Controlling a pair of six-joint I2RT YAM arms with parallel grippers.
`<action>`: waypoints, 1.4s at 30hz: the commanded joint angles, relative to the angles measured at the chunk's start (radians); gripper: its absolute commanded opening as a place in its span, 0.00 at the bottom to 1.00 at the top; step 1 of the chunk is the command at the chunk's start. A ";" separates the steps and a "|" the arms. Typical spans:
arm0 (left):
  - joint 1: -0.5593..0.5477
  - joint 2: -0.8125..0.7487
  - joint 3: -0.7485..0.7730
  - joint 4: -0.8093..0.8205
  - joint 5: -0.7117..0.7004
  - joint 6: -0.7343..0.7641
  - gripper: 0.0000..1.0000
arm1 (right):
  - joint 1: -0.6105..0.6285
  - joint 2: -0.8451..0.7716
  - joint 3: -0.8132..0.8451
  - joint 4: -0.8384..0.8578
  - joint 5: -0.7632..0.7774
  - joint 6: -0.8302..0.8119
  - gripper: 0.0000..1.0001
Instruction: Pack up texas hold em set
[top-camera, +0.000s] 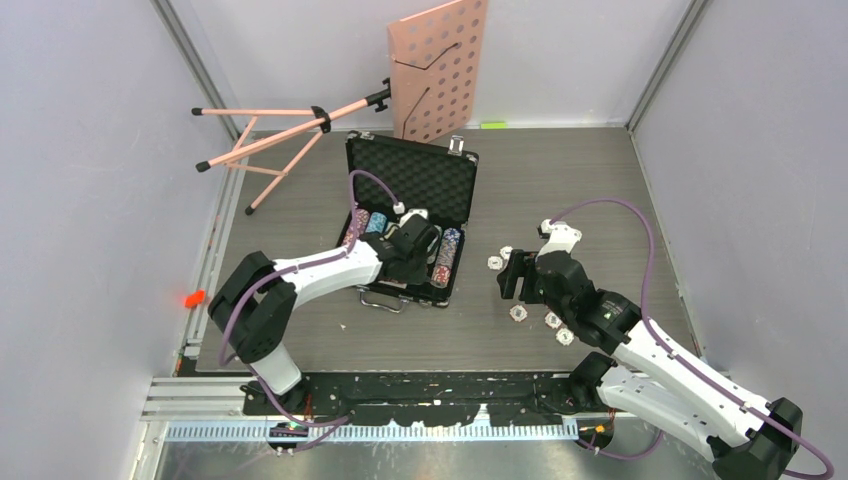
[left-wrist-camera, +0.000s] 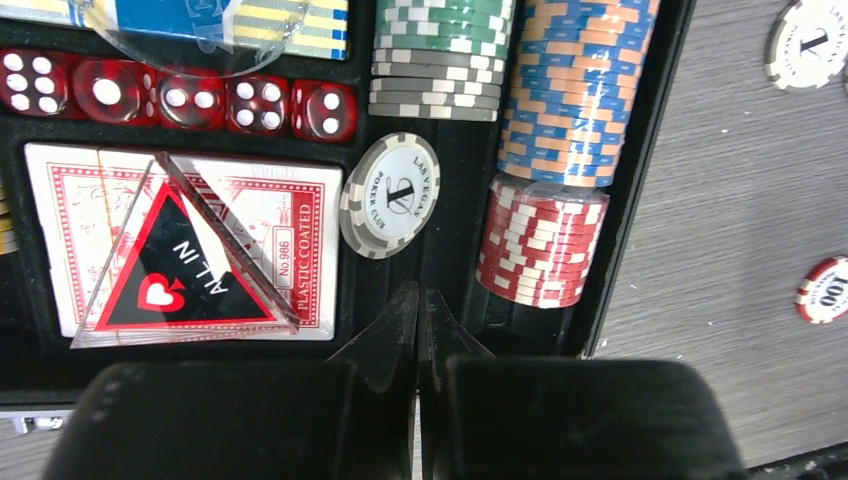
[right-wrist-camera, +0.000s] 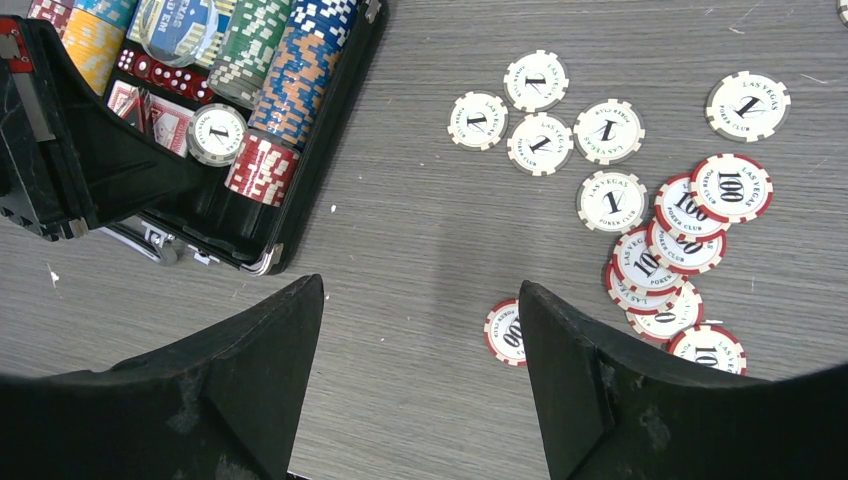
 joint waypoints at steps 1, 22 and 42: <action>-0.008 -0.024 -0.001 -0.031 -0.087 0.024 0.00 | -0.003 0.002 0.009 0.025 0.007 0.010 0.77; -0.053 0.089 -0.020 0.002 -0.212 0.038 0.00 | -0.002 -0.002 0.000 0.026 0.009 0.019 0.77; -0.078 0.026 -0.172 0.327 -0.363 0.189 0.00 | -0.005 0.006 0.004 0.027 0.005 0.019 0.77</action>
